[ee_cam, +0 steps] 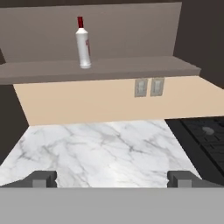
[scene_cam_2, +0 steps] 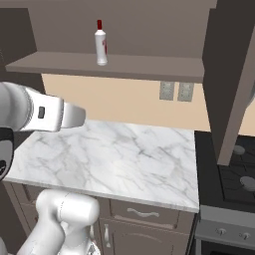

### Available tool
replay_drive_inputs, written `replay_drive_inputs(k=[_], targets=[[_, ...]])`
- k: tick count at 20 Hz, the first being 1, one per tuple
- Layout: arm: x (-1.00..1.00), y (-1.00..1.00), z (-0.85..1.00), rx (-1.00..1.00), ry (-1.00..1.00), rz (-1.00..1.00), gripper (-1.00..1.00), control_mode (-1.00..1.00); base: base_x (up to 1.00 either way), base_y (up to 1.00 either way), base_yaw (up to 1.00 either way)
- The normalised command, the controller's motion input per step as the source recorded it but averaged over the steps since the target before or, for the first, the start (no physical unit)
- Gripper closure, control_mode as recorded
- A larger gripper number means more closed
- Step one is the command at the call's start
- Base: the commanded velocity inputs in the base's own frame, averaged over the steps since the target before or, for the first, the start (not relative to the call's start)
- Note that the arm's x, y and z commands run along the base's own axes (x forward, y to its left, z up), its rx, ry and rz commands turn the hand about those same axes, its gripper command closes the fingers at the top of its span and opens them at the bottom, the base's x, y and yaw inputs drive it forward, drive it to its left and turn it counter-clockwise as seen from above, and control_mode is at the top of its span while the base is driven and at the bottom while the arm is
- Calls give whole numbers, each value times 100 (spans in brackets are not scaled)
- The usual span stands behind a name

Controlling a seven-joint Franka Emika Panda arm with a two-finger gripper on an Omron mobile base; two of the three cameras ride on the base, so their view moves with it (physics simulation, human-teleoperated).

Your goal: Open the cabinet directly in front. Then move the liquor and the mug to the dining counter with the candle on it.

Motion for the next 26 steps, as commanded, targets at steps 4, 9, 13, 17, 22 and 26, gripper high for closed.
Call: replay_drive_inputs(k=[4, 9, 13, 17, 22, 26], targets=[[0, 0, 16, 0, -6, 0, -100, -100, 0, 0, 0], [0, 4, 17, 0, -7, 0, -100, -100, 0, 0, 0], [1, 18, 16, 0, -3, 0, -100, -100, 0, 0, 0], [14, 32, 15, -2, 0, 0, -100, -100, 0, 0, 0], [18, 31, 15, -2, 0, 0, -100, -100, 0, 0, 0], [15, 19, 17, -1, 0, 0, -100, -100, 0, 0, 0]])
